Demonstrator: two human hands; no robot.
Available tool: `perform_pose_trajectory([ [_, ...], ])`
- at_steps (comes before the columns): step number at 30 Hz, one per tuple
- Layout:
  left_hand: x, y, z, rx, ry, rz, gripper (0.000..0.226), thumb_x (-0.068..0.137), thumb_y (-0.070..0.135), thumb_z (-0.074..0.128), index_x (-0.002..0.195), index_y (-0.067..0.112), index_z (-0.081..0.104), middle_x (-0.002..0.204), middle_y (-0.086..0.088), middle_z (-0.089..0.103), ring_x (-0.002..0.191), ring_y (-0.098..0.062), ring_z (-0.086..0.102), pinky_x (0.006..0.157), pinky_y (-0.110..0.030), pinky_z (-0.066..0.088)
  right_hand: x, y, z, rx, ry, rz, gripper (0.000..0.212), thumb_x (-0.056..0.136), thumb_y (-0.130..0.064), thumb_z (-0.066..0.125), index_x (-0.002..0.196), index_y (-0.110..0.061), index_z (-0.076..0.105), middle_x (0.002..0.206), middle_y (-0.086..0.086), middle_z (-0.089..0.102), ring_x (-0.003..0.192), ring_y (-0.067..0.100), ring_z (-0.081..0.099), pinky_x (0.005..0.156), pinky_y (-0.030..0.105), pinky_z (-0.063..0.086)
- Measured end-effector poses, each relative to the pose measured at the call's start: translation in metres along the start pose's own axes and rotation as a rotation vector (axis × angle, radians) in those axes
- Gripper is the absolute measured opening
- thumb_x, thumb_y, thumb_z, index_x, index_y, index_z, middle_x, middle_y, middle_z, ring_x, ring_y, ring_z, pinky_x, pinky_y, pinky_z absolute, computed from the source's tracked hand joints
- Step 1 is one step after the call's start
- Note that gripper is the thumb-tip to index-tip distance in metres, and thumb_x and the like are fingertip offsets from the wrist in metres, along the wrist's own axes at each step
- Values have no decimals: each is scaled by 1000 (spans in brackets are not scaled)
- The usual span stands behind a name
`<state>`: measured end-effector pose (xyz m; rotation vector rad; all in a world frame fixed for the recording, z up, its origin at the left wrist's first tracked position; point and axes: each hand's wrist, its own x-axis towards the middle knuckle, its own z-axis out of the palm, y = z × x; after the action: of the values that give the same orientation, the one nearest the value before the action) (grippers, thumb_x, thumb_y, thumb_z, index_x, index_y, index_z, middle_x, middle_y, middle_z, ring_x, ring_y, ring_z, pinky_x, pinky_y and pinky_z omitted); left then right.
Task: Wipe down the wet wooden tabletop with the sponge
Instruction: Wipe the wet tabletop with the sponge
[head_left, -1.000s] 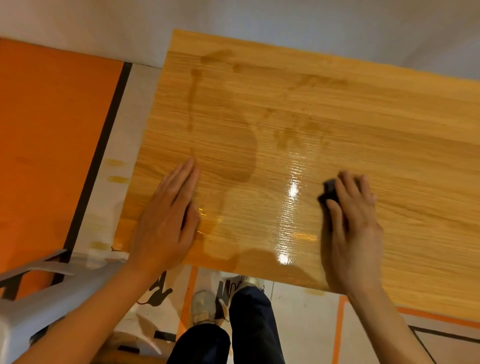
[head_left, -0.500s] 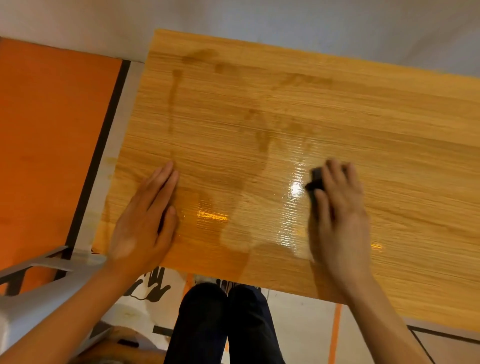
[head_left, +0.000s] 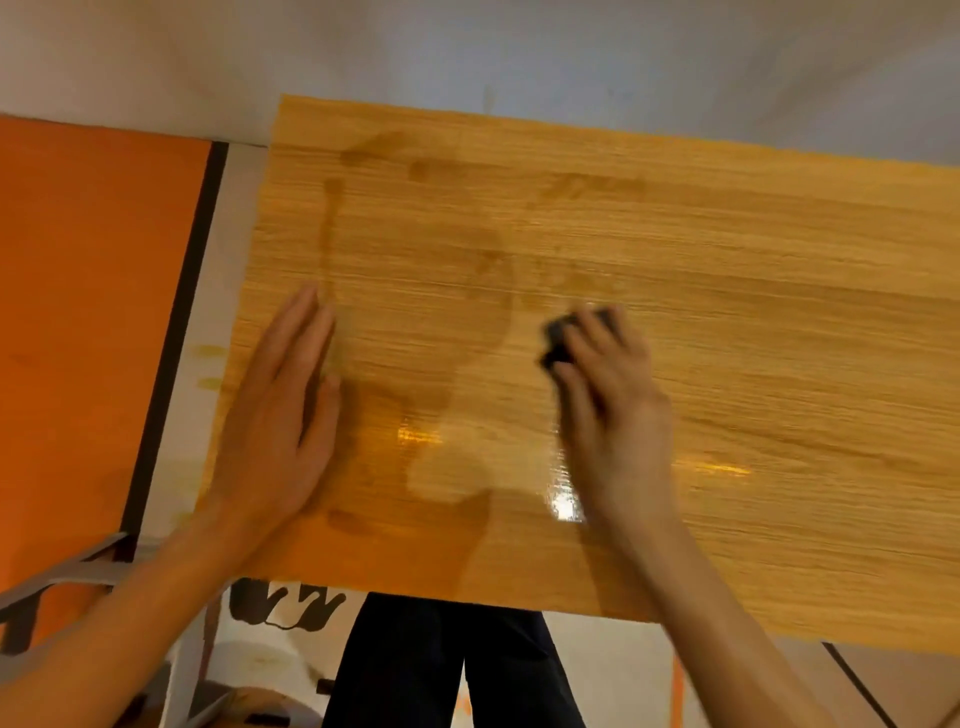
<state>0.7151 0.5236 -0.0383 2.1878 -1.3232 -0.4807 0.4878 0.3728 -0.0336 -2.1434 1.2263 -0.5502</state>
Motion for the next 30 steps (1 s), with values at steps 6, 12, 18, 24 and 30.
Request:
perform_pose_trajectory([
  [6,82,-3,8,158,36,112,52,107,21,39,156,4,32,167,-8,23,155,-22,18,127,-41,16,13,-8,12,-67,142,124,33,100,-10,50,132,-6,58,143,8,50,145,25,27,113,48,33],
  [12,101,-16,14,272,12,169,54,107,25,34,156,2,29,166,-13,21,155,-26,18,128,-37,11,38,-47,60,-80,-54,-135,34,99,-12,51,132,-3,57,144,10,50,144,25,30,118,43,28],
  [18,98,-19,17,259,74,235,52,108,20,36,155,-1,29,165,-16,25,154,-29,22,125,-48,21,13,21,-27,-68,174,299,36,100,-11,50,135,-5,53,147,2,46,146,13,24,118,34,26],
  [24,101,-18,16,256,48,201,53,107,20,34,156,1,29,166,-14,23,154,-28,20,125,-47,21,59,-54,71,-93,109,68,33,100,-15,51,130,-6,59,142,8,52,143,23,30,120,38,21],
  [30,101,-19,16,260,11,189,54,107,23,32,157,3,26,167,-11,19,155,-25,16,126,-42,16,59,-33,46,-97,16,-13,34,99,-17,52,131,-7,59,143,5,52,143,19,33,116,41,31],
])
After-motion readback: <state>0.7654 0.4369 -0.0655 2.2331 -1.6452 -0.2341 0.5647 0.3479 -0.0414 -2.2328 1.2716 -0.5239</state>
